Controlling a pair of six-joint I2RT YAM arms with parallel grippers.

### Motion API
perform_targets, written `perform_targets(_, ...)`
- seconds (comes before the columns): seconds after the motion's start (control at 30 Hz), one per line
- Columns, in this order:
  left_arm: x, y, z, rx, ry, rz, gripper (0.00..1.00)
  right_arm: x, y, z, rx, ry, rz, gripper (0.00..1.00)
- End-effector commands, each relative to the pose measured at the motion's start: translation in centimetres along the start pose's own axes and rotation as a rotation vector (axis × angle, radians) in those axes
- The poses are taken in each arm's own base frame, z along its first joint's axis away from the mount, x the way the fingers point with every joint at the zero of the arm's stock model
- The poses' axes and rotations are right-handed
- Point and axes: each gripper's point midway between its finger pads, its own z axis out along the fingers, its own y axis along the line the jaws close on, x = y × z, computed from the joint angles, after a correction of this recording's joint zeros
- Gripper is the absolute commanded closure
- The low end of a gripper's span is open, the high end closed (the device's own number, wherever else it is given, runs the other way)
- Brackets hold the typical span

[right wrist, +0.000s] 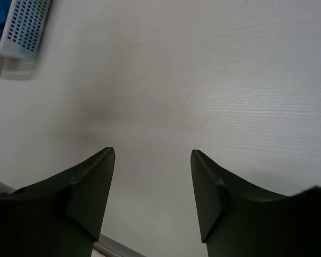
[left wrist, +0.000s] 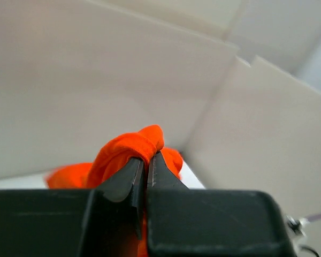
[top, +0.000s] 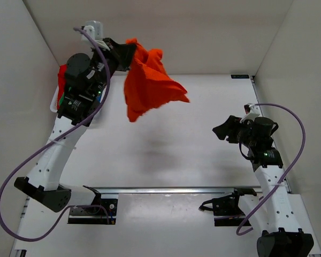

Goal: Fold and stack the t-shirts
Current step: Move the tshirt to the center of the board

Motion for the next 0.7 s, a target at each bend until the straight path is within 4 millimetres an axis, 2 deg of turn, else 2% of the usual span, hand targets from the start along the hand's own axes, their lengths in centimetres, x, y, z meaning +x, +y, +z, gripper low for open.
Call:
perform_targets(0.0, 6.5, -1.0, 1.3, 0.059, 0.190, -0.076, 1.00, -1.1, 0.1, -0.3, -0.008, -0.059, -0.049, 0.44)
perform_targets(0.03, 8.3, -0.1, 1.4, 0.035, 0.221, -0.097, 1.00, -1.1, 0.2, -0.4, -0.008, -0.056, -0.049, 0.44)
perform_targets(0.1, 11.5, 2.9, 1.4, -0.040, 0.276, -0.139, 1.00, -0.8, -0.1, -0.4, -0.003, -0.055, -0.054, 0.43)
perform_targets(0.17, 17.6, 6.0, 0.9, -0.130, 0.397, -0.167, 1.00, -0.7, -0.2, -0.3, -0.005, -0.050, -0.053, 0.43)
perform_targets(0.2, 19.8, 7.2, 0.6, -0.150, 0.448, -0.190, 0.94, -0.3, -0.3, 0.0, -0.006, -0.040, -0.046, 0.44)
perform_targets(0.23, 22.7, 8.3, 0.4, -0.144, 0.536, -0.217, 0.65, -0.3, -0.3, -0.1, -0.011, -0.039, -0.051, 0.43)
perform_targets(0.27, 25.7, 9.4, -0.1, -0.163, 0.606, -0.250, 0.56, 0.0, -0.4, 0.1, -0.010, -0.027, -0.051, 0.41)
perform_targets(0.3, 27.8, 10.1, -1.3, -0.160, 0.672, -0.295, 0.54, 0.0, -0.4, 0.2, -0.008, -0.022, -0.056, 0.39)
perform_targets(0.33, 28.2, 10.4, -1.3, -0.151, 0.673, -0.326, 0.54, 0.6, -0.7, 0.6, 0.000, 0.003, -0.044, 0.39)
perform_targets(0.4, 30.3, 10.8, -3.4, -0.174, 0.702, -0.339, 0.52, 0.6, -0.9, 0.8, 0.015, 0.009, -0.065, 0.37)
perform_targets(0.43, 30.9, 10.2, -3.9, -0.170, 0.713, -0.326, 0.50, 1.0, -1.2, 1.0, 0.019, 0.020, -0.059, 0.35)
perform_targets(0.47, 31.5, 10.4, -5.0, -0.183, 0.729, -0.308, 0.49, 1.3, -1.3, 1.1, 0.017, 0.028, -0.056, 0.35)
perform_targets(0.57, 34.9, 7.4, -8.2, -0.141, 0.830, -0.269, 0.44, 2.6, -1.8, 2.4, -0.002, 0.068, -0.026, 0.35)
perform_targets(0.63, 37.2, 6.3, -10.5, -0.129, 0.881, -0.270, 0.41, 3.0, -1.4, 3.5, -0.017, 0.076, -0.017, 0.34)
perform_targets(0.67, 38.5, 5.8, -11.9, -0.131, 0.905, -0.284, 0.39, 4.0, -1.7, 4.2, -0.009, 0.113, -0.009, 0.35)
